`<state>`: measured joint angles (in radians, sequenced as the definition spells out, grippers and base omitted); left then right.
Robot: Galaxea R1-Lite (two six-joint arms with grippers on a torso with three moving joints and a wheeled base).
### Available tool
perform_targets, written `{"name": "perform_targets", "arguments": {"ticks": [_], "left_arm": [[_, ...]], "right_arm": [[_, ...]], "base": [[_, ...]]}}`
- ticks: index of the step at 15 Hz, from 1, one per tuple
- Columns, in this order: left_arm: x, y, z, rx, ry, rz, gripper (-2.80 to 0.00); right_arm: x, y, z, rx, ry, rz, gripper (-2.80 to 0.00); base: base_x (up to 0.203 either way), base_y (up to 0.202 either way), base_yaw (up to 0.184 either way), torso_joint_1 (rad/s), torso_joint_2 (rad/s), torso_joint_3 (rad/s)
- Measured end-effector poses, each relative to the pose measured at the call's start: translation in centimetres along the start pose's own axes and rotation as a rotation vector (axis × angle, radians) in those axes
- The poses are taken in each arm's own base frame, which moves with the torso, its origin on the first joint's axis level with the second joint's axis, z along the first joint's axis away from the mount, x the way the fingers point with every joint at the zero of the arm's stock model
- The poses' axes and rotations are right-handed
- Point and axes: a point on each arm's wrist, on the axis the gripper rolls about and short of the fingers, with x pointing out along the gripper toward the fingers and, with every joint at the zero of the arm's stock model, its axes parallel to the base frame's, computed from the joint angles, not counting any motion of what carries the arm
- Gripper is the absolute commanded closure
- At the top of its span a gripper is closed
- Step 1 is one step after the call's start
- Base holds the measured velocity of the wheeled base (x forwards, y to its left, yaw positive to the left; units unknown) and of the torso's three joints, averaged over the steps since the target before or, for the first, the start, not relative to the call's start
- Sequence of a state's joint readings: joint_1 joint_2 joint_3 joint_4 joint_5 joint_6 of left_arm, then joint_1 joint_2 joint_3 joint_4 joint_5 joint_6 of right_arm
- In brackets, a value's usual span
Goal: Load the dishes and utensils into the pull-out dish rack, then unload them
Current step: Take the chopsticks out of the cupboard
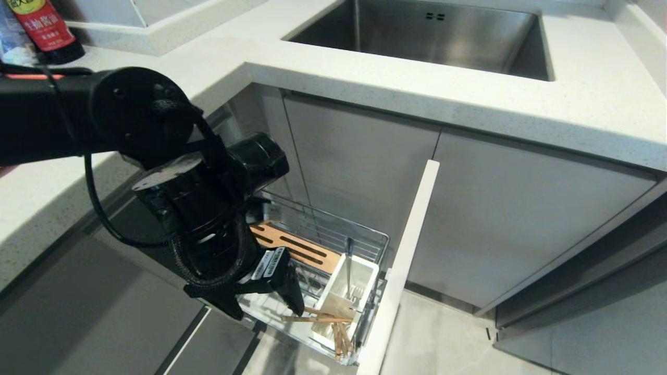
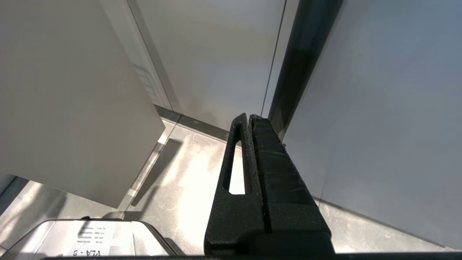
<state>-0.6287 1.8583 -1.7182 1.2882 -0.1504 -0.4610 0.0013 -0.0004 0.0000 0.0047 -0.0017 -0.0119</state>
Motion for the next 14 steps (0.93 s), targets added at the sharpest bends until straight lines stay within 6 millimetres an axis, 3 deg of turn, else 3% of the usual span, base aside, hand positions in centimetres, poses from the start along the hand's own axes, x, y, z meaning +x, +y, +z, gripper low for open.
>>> {"name": "perform_targets", "arguments": {"ticks": [3,7,14], "left_arm": [[1.4,0.9,1.3,0.045,0.153,-0.032,-2.8],[3.4,0.8,4.4,-0.083,0.099,-0.032,-2.8],[7.3,0.8,6.2,-0.11,0.19,0.009,-2.8]], "right_arm": [[0.0,0.0,0.0,0.0,0.0,0.0,0.0],[0.0,0.0,0.0,0.0,0.0,0.0,0.0],[0.0,0.0,0.0,0.0,0.0,0.0,0.0]], "base": [[0.0,0.0,0.0,0.0,0.0,0.0],[0.0,0.0,0.0,0.0,0.0,0.0],[0.0,0.0,0.0,0.0,0.0,0.0]]}}
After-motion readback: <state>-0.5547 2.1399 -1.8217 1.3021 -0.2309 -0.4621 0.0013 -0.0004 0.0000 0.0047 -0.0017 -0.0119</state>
